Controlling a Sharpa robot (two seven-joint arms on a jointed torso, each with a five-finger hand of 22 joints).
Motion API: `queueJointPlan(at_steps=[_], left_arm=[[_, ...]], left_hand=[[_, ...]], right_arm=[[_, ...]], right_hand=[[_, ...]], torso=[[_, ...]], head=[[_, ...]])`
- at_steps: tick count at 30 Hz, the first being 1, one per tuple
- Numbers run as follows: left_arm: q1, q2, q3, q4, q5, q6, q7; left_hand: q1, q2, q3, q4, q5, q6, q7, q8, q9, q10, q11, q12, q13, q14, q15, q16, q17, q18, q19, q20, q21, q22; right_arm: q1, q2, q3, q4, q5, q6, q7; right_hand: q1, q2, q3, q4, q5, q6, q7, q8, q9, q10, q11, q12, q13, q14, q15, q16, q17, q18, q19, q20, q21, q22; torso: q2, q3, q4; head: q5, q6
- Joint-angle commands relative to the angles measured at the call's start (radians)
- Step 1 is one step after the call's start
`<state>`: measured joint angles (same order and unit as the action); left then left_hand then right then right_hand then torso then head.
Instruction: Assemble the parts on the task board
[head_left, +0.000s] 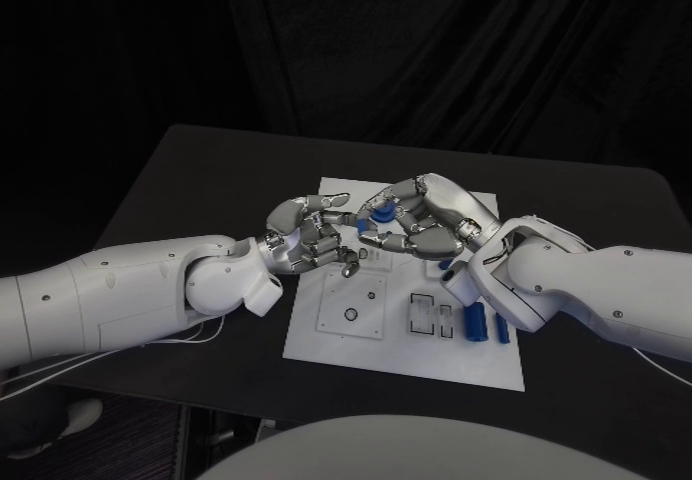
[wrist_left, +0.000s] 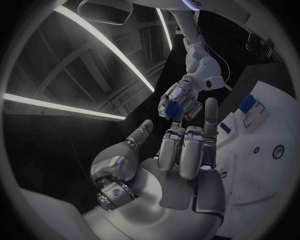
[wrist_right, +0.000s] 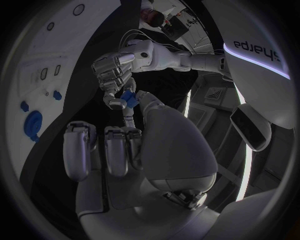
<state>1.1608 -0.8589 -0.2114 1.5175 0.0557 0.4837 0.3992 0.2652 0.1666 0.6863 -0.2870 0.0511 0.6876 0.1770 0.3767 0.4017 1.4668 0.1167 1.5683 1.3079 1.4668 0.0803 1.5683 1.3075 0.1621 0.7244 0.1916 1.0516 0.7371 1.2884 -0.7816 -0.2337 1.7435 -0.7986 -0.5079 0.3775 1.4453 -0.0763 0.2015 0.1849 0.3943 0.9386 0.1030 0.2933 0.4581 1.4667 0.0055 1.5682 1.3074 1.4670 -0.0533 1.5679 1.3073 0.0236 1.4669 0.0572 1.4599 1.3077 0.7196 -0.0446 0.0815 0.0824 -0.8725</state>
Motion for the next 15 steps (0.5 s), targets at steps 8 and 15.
queueJointPlan(at_steps=[8,15], left_arm=[[-0.002,-0.002,0.001,-0.003,0.007,0.014,0.001],[-0.003,-0.005,0.001,-0.006,0.007,0.009,-0.008]], left_hand=[[-0.017,0.127,0.03,-0.001,-0.004,-0.01,0.0,0.006,0.01,0.104,-0.001,0.002,0.263,0.104,-0.001,0.002,0.263,0.019,0.005,-0.002,-0.007,0.002],[-0.024,0.126,0.056,-0.002,-0.004,0.001,0.0,0.022,0.027,0.104,0.0,0.002,0.263,0.104,-0.001,0.002,0.263,0.019,0.005,-0.002,-0.008,0.003]], right_arm=[[-0.002,-0.003,0.001,0.0,0.003,0.005,-0.018],[-0.002,-0.005,0.001,-0.002,0.003,-0.001,-0.018]], right_hand=[[-0.001,0.009,0.005,-0.003,0.001,0.026,-0.017,0.006,0.003,0.104,0.009,0.003,0.263,0.104,0.009,0.003,0.263,0.006,0.038,0.009,0.002,0.225],[0.0,0.009,0.005,-0.003,0.001,0.026,-0.017,0.006,0.002,0.104,0.009,0.003,0.263,0.104,0.009,0.003,0.263,0.006,0.037,0.009,0.001,0.224]], torso=[[0.0,-0.0003,0.0004],[0.0,-0.0003,0.0001]], head=[[-0.001,0.0],[0.001,0.0]])
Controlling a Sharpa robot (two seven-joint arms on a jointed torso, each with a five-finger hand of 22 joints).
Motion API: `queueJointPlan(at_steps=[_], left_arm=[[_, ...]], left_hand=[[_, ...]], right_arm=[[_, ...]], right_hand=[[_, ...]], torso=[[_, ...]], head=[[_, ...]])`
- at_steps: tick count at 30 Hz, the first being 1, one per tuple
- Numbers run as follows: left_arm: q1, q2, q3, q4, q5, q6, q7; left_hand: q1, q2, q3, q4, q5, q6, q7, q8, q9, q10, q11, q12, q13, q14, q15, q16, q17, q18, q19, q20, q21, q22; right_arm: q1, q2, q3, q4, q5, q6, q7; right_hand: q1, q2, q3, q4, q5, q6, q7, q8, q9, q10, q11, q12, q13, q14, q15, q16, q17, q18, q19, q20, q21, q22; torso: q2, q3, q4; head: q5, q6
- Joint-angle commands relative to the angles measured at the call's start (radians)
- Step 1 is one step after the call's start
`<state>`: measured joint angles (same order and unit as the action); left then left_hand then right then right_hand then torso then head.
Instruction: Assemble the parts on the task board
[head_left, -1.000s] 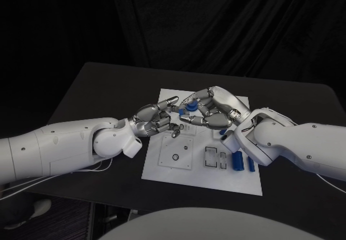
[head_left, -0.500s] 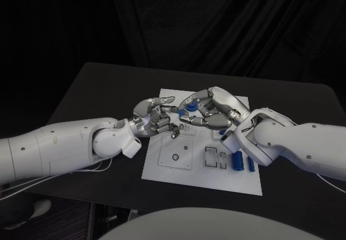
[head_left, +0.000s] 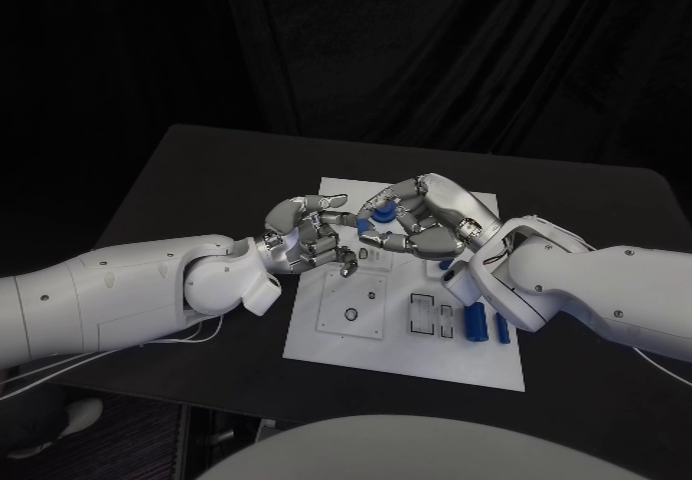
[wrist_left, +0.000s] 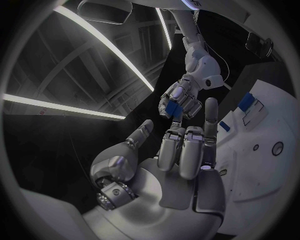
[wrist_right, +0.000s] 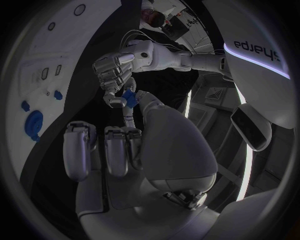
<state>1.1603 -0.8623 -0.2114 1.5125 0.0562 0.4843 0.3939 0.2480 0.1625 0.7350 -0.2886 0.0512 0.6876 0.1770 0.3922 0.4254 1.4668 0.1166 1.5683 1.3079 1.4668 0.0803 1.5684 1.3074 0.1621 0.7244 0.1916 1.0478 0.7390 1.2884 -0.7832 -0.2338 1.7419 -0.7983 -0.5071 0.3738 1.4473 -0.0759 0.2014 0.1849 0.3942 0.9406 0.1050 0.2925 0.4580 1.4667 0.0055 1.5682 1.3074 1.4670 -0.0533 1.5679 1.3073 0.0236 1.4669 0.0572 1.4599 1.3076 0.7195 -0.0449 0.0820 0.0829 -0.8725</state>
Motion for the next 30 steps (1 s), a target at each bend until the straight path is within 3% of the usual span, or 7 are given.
queueJointPlan(at_steps=[1,15,19,22,25,27,30], left_arm=[[-0.002,-0.001,0.001,-0.001,0.007,0.008,-0.005],[-0.002,-0.002,0.001,-0.005,0.007,0.006,-0.024],[-0.002,-0.001,0.001,-0.006,0.007,0.0,-0.026],[-0.002,-0.001,0.001,-0.008,0.007,-0.009,-0.024],[-0.002,-0.003,0.001,-0.01,0.007,-0.025,-0.017],[-0.002,-0.005,0.0,-0.011,0.004,-0.045,-0.005],[-0.002,-0.014,0.0,-0.009,-0.053,-0.092,0.038]], left_hand=[[-0.008,0.13,0.011,-0.001,-0.004,0.003,0.0,0.011,0.008,0.104,0.0,0.002,0.263,0.104,-0.001,0.002,0.263,0.018,0.005,-0.002,-0.004,0.002],[-0.005,0.129,0.065,-0.004,-0.004,-0.01,0.0,0.038,0.049,0.104,0.001,0.002,0.263,0.104,0.0,0.002,0.263,0.018,0.003,-0.001,-0.007,0.005],[-0.016,0.127,0.079,-0.002,-0.004,-0.052,0.007,0.013,0.046,0.104,0.002,0.002,0.263,0.104,0.001,0.002,0.263,0.018,0.0,-0.001,-0.009,0.007],[-0.029,0.127,0.086,0.0,-0.004,-0.111,0.011,-0.035,0.026,0.104,0.003,0.002,0.263,0.104,0.002,0.002,0.263,0.018,-0.004,0.0,-0.012,0.007],[-0.049,0.128,0.091,0.0,-0.003,-0.221,-0.006,-0.128,-0.026,0.104,-0.003,0.002,0.263,0.104,0.002,0.002,0.263,0.02,-0.012,-0.003,-0.017,0.009],[-0.05,0.128,0.096,0.0,-0.004,-0.318,-0.019,-0.19,-0.091,0.104,-0.005,0.002,0.263,0.104,-0.003,0.002,0.263,0.018,-0.018,-0.003,-0.021,0.009],[-0.039,0.13,0.109,-0.001,-0.004,-0.403,-0.039,-0.242,-0.154,0.104,-0.007,0.002,0.263,0.104,-0.004,0.002,0.263,0.018,-0.027,-0.005,-0.027,0.011]], right_arm=[[-0.002,-0.003,0.001,0.0,0.002,-0.003,-0.014],[-0.002,-0.005,0.001,-0.002,0.002,-0.005,-0.017],[-0.002,-0.004,0.001,-0.002,0.002,-0.005,-0.017],[-0.002,-0.004,0.001,-0.002,0.002,-0.006,-0.017],[-0.002,-0.004,0.001,-0.002,0.002,-0.009,-0.018],[-0.002,-0.005,0.001,-0.003,0.002,-0.013,-0.019],[-0.002,-0.009,0.001,-0.005,-0.012,-0.026,-0.02]], right_hand=[[-0.002,0.008,0.005,-0.003,0.001,0.024,-0.019,0.006,0.002,0.104,0.009,0.003,0.263,0.104,0.009,0.003,0.263,0.006,0.037,0.009,0.001,0.224],[0.001,0.008,0.005,-0.004,0.001,0.025,-0.019,0.006,0.002,0.104,0.009,0.003,0.263,0.104,0.009,0.003,0.263,0.006,0.037,0.009,0.001,0.224],[0.001,0.008,0.005,-0.004,0.001,0.025,-0.019,0.006,0.002,0.104,0.009,0.003,0.263,0.104,0.009,0.003,0.263,0.006,0.037,0.009,0.001,0.224],[0.001,0.008,0.005,-0.004,0.001,0.025,-0.019,0.006,0.002,0.104,0.009,0.003,0.263,0.104,0.009,0.003,0.263,0.006,0.037,0.009,0.001,0.224],[0.002,0.009,0.006,-0.005,0.001,0.025,-0.019,0.006,0.001,0.104,0.009,0.003,0.263,0.104,0.009,0.003,0.263,0.006,0.037,0.009,0.0,0.224],[0.002,0.009,0.006,-0.005,0.001,0.025,-0.019,0.006,0.001,0.104,0.009,0.003,0.263,0.104,0.009,0.003,0.263,0.006,0.037,0.009,0.0,0.224],[0.006,0.009,0.007,-0.007,0.003,0.026,-0.019,0.005,0.0,0.104,0.009,0.003,0.263,0.104,0.01,0.003,0.263,0.006,0.037,0.01,0.0,0.224]], torso=[[0.0,0.0002,-0.0003],[0.0,-0.0004,-0.0003],[0.001,-0.0004,-0.0002],[0.001,-0.0005,-0.0003],[0.001,-0.0004,-0.0004],[0.0,-0.0005,-0.0005],[0.0,-0.0007,-0.0004]], head=[[0.0,0.0],[0.001,0.0],[0.002,0.0],[0.002,0.0],[0.002,0.0],[0.002,0.0],[0.002,0.0]])
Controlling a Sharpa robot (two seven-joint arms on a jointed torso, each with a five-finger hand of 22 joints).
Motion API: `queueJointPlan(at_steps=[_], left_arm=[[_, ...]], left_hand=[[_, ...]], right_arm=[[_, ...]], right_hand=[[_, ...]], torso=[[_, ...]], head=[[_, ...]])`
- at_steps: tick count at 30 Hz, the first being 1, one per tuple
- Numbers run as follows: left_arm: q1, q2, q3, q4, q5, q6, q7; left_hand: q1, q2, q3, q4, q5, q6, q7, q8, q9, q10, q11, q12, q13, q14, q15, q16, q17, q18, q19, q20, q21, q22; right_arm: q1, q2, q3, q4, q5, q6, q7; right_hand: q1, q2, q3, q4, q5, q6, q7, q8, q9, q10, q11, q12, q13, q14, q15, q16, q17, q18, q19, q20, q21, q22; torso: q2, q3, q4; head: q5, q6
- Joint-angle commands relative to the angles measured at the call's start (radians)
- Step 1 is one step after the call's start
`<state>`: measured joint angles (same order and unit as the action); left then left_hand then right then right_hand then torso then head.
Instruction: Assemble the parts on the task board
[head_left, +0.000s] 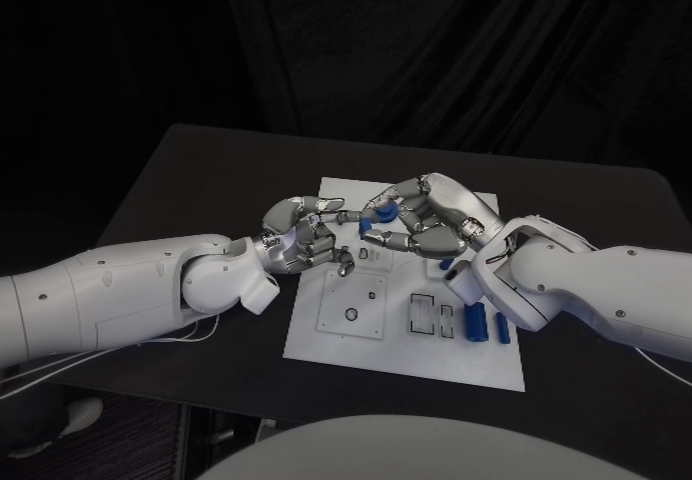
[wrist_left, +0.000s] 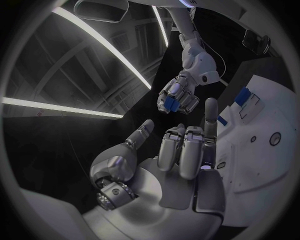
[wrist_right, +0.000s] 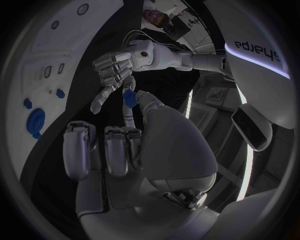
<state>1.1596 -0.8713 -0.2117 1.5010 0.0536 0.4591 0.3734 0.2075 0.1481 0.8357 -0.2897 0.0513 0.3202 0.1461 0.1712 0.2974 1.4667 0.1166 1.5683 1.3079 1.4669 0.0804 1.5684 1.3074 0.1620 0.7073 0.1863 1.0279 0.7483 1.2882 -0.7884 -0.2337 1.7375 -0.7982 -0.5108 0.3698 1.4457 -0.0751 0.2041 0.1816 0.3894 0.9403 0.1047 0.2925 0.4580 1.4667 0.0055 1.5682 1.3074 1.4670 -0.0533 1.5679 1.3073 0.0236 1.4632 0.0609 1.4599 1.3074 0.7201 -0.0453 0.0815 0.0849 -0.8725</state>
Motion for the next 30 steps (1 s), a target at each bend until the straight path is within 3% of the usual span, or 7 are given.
queueJointPlan(at_steps=[1,6,11,13,16,24,30], left_arm=[[-0.002,-0.012,0.001,0.006,-0.085,-0.09,0.08],[-0.002,-0.052,0.001,0.027,-0.224,-0.254,0.196],[-0.001,-0.088,0.001,0.042,-0.267,-0.399,0.285],[-0.001,-0.102,0.001,0.049,-0.279,-0.448,0.317],[-0.001,-0.12,0.001,0.059,-0.316,-0.512,0.361],[-0.001,-0.138,0.001,0.078,-0.444,-0.629,0.442],[-0.001,-0.138,0.001,0.072,-0.486,-0.674,0.461]], left_hand=[[0.006,0.144,0.011,0.001,-0.004,-0.048,-0.013,-0.028,-0.034,0.104,-0.007,0.002,0.263,0.104,-0.004,0.002,0.263,0.017,-0.012,0.0,-0.008,0.002],[0.124,0.138,0.006,-0.001,0.001,-0.027,-0.025,-0.005,-0.041,-0.177,-0.002,-0.117,0.176,0.104,-0.003,0.002,0.263,0.013,-0.03,0.004,-0.013,0.012],[0.471,0.097,-0.358,0.074,0.243,0.0,-0.02,0.034,-0.074,-0.62,0.039,-0.412,-0.016,-0.034,0.042,0.002,0.194,0.002,-0.125,0.033,-0.095,0.005],[0.544,0.085,-0.423,0.087,0.286,0.026,-0.023,0.062,-0.077,-0.906,0.052,-0.601,-0.137,-0.446,0.059,-0.048,-0.011,-0.009,-0.193,0.04,-0.168,-0.02],[0.625,0.074,-0.506,0.138,0.353,0.117,-0.01,0.113,-0.079,-0.979,0.074,-0.691,-0.219,-1.06,0.087,-0.361,-0.398,-0.024,-0.285,0.056,-0.311,-0.082],[0.976,-0.016,-0.691,0.499,0.501,0.204,-0.047,0.099,-0.159,-1.139,0.068,-0.994,-0.688,-1.178,0.08,-0.978,-0.918,-0.029,-0.437,0.041,-0.606,-0.221],[1.082,-0.037,-0.763,0.582,0.519,0.211,-0.056,0.06,-0.192,-1.25,0.033,-1.057,-0.885,-1.32,0.043,-1.214,-1.107,-0.019,-0.493,0.009,-0.716,-0.285]], right_arm=[[-0.002,-0.005,0.001,-0.002,-0.023,-0.029,-0.017],[-0.002,-0.016,0.001,-0.008,-0.069,-0.06,-0.027],[-0.002,-0.022,0.0,-0.024,-0.113,-0.074,-0.051],[-0.002,-0.021,0.0,-0.036,-0.129,-0.073,-0.067],[-0.002,-0.016,0.0,-0.061,-0.145,-0.045,-0.099],[-0.019,0.002,-0.003,-0.119,-0.159,-0.014,-0.155],[-0.044,0.027,-0.004,-0.172,-0.161,0.002,-0.174]], right_hand=[[0.01,0.008,0.004,-0.005,0.008,0.027,-0.018,0.005,0.0,0.104,0.009,0.003,0.263,0.104,0.01,0.003,0.263,0.006,0.04,0.006,0.0,0.224],[0.011,0.008,0.004,-0.006,0.009,0.029,-0.018,0.006,0.0,0.104,0.009,0.003,0.263,0.104,0.01,0.003,0.263,0.005,0.043,0.006,0.004,0.226],[0.011,0.007,0.004,-0.006,0.009,0.03,-0.019,0.006,0.0,0.104,0.009,0.003,0.263,0.104,0.01,0.003,0.263,0.005,0.043,0.006,0.005,0.226],[0.012,0.007,0.004,-0.006,0.009,0.031,-0.019,0.006,0.0,0.104,0.009,0.003,0.263,0.104,0.01,0.003,0.263,0.005,0.044,0.006,0.006,0.226],[0.012,0.007,0.003,-0.006,0.008,0.031,-0.019,0.007,0.0,0.104,0.009,0.003,0.263,0.104,0.01,0.003,0.263,0.005,0.043,0.006,0.005,0.226],[0.012,0.006,0.002,-0.006,0.004,0.035,-0.019,0.007,-0.001,0.104,0.009,0.003,0.263,0.104,0.01,0.003,0.263,0.006,0.039,0.006,-0.001,0.224],[0.014,0.007,0.002,-0.007,0.002,0.037,-0.02,0.008,-0.001,0.104,0.009,0.003,0.263,0.104,0.01,0.003,0.263,0.007,0.037,0.007,-0.005,0.223]], torso=[[0.0,-0.0002,0.0002],[0.0,0.0,-0.0004],[0.0,-0.0002,0.0004],[0.0,-0.0002,0.0001],[0.0,-0.0004,0.0003],[0.0,-0.0005,0.0008],[0.0,-0.0015,0.0007]], head=[[-0.002,0.0],[-0.002,0.0],[-0.006,0.0],[-0.009,0.0],[-0.013,0.0],[-0.011,0.0],[-0.018,0.0]])
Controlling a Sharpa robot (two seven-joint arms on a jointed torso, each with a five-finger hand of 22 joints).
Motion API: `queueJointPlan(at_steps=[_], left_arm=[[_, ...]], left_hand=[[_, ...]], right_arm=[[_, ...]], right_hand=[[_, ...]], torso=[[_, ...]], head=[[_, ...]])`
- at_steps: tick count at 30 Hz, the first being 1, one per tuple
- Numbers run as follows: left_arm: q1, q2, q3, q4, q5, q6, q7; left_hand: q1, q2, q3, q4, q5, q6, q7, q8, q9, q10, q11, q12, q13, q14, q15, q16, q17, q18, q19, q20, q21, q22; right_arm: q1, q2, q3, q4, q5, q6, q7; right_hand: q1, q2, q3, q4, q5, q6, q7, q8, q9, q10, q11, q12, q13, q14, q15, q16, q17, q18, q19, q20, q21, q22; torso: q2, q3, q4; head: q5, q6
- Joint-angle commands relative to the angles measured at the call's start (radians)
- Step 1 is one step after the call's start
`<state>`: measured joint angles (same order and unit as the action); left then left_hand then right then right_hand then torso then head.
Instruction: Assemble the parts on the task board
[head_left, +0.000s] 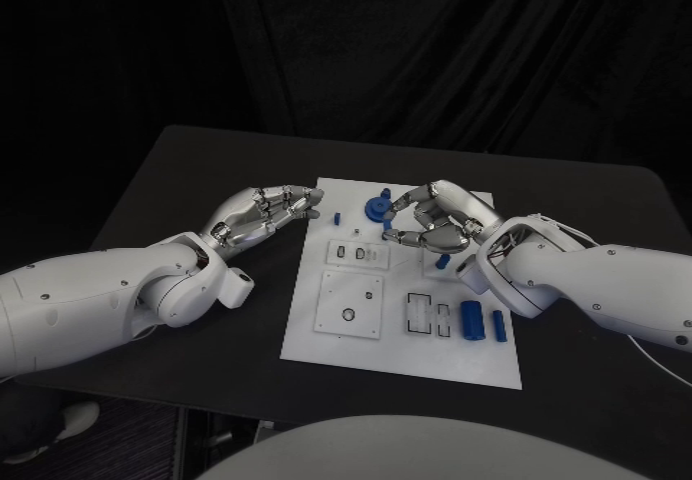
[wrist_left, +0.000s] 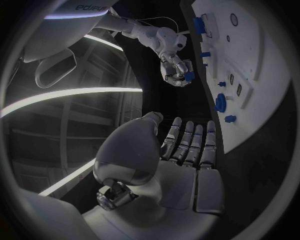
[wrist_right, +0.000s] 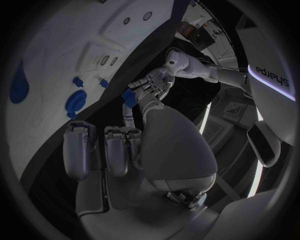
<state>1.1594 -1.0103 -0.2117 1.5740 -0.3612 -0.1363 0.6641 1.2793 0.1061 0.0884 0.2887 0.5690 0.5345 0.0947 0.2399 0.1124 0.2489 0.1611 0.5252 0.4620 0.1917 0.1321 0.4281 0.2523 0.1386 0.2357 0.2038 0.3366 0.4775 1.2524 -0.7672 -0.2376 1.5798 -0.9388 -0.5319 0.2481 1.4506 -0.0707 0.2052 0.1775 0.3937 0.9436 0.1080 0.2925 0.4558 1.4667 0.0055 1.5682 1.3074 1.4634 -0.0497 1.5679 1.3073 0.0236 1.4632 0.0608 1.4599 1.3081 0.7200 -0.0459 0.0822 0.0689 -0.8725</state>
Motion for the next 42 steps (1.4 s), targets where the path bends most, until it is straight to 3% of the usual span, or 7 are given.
queueJointPlan(at_steps=[1,4,8,10,14,24,42], left_arm=[[-0.001,0.001,0.001,-0.004,-0.075,-0.086,0.171],[-0.001,0.003,0.001,-0.015,-0.08,-0.102,0.17],[-0.001,0.004,0.001,-0.034,-0.083,-0.124,0.168],[-0.001,0.005,0.001,-0.042,-0.084,-0.136,0.17],[-0.001,0.004,0.001,-0.051,-0.084,-0.153,0.175],[-0.001,0.001,0.001,-0.052,-0.085,-0.141,0.175],[-0.001,0.003,0.001,-0.05,-0.085,-0.096,0.15]], left_hand=[[0.02,0.012,-0.03,0.003,0.0,-0.004,-0.004,-0.015,-0.011,-0.041,-0.015,-0.012,-0.075,-0.052,-0.012,-0.101,-0.076,0.006,-0.025,-0.009,-0.041,-0.024],[0.046,0.023,-0.036,0.001,-0.006,0.0,-0.004,-0.019,-0.015,-0.04,-0.013,0.0,-0.11,-0.046,-0.011,-0.107,-0.091,0.006,-0.019,-0.008,-0.05,-0.031],[0.093,0.031,-0.053,0.002,-0.075,0.003,0.003,-0.024,-0.021,-0.049,-0.016,0.017,-0.167,-0.055,-0.013,-0.14,-0.125,0.004,-0.013,-0.013,-0.067,-0.042],[0.08,0.044,-0.084,0.004,-0.131,0.0,0.01,-0.029,-0.025,-0.072,-0.024,-0.003,-0.216,-0.084,-0.016,-0.188,-0.158,0.001,-0.029,-0.021,-0.085,-0.052],[0.048,0.07,-0.165,0.005,-0.197,-0.025,0.015,-0.046,-0.034,-0.119,-0.052,-0.065,-0.311,-0.147,-0.039,-0.294,-0.217,-0.001,-0.137,-0.043,-0.191,-0.181],[0.066,0.096,-0.214,0.004,-0.18,-0.036,0.007,-0.058,-0.037,-0.15,-0.073,-0.105,-0.371,-0.171,-0.061,-0.348,-0.236,0.011,-0.152,-0.053,-0.212,-0.21],[0.116,0.13,-0.246,0.003,-0.139,-0.032,0.011,-0.063,-0.038,-0.142,-0.043,-0.068,-0.407,-0.159,-0.03,-0.332,-0.233,0.015,-0.146,-0.016,-0.214,-0.214]], right_arm=[[-0.015,0.013,0.0,-0.028,-0.021,0.024,-0.053],[-0.028,0.026,0.0,-0.053,-0.021,0.026,-0.055],[-0.043,0.04,0.0,-0.079,-0.021,0.032,-0.058],[-0.05,0.047,0.0,-0.089,-0.021,0.033,-0.058],[-0.06,0.057,0.001,-0.104,-0.024,0.032,-0.057],[-0.068,0.065,0.001,-0.117,-0.041,0.036,-0.068],[-0.069,0.091,0.001,-0.133,-0.043,0.068,-0.087]], right_hand=[[0.009,0.003,0.001,-0.003,-0.002,0.033,-0.023,0.008,0.001,0.104,0.009,0.003,0.263,0.107,0.006,0.003,0.263,0.007,0.037,0.007,-0.005,0.222],[0.009,0.003,0.002,-0.003,-0.002,0.034,-0.023,0.008,0.001,0.104,0.009,0.003,0.263,0.107,0.006,0.003,0.263,0.008,0.037,0.007,-0.005,0.222],[0.013,0.004,0.001,-0.005,-0.008,0.036,-0.023,0.008,0.0,0.104,0.008,0.003,0.263,0.107,0.006,0.003,0.263,0.008,0.037,0.007,-0.005,0.222],[0.014,0.004,0.001,-0.006,-0.011,0.037,-0.023,0.008,-0.001,0.104,0.008,0.003,0.263,0.107,0.006,0.003,0.263,0.008,0.036,0.006,-0.006,0.222],[0.015,0.005,0.0,-0.007,-0.019,0.038,-0.023,0.007,-0.002,0.104,0.008,0.003,0.263,0.107,0.005,0.003,0.263,0.008,0.036,0.006,-0.007,0.221],[0.017,0.004,-0.002,-0.009,-0.029,0.037,-0.023,0.006,-0.004,0.104,0.009,0.003,0.263,0.107,0.005,0.003,0.263,0.008,0.034,0.006,-0.009,0.221],[0.016,0.004,-0.004,-0.009,-0.033,0.033,-0.021,0.001,-0.007,0.104,0.01,0.003,0.263,0.107,0.006,0.003,0.263,0.011,0.028,0.007,-0.019,0.217]], torso=[[0.0,-0.0009,0.0017],[0.001,0.0008,0.0011],[0.0,0.0001,-0.0006],[0.001,0.0009,-0.0018],[0.001,0.0017,-0.0006],[0.0,0.0018,-0.0008],[0.0,-0.0004,-0.0006]], head=[[-0.005,0.0],[-0.005,0.0],[-0.005,0.0],[-0.005,0.0],[-0.01,0.0],[-0.013,0.0],[-0.017,0.0]])
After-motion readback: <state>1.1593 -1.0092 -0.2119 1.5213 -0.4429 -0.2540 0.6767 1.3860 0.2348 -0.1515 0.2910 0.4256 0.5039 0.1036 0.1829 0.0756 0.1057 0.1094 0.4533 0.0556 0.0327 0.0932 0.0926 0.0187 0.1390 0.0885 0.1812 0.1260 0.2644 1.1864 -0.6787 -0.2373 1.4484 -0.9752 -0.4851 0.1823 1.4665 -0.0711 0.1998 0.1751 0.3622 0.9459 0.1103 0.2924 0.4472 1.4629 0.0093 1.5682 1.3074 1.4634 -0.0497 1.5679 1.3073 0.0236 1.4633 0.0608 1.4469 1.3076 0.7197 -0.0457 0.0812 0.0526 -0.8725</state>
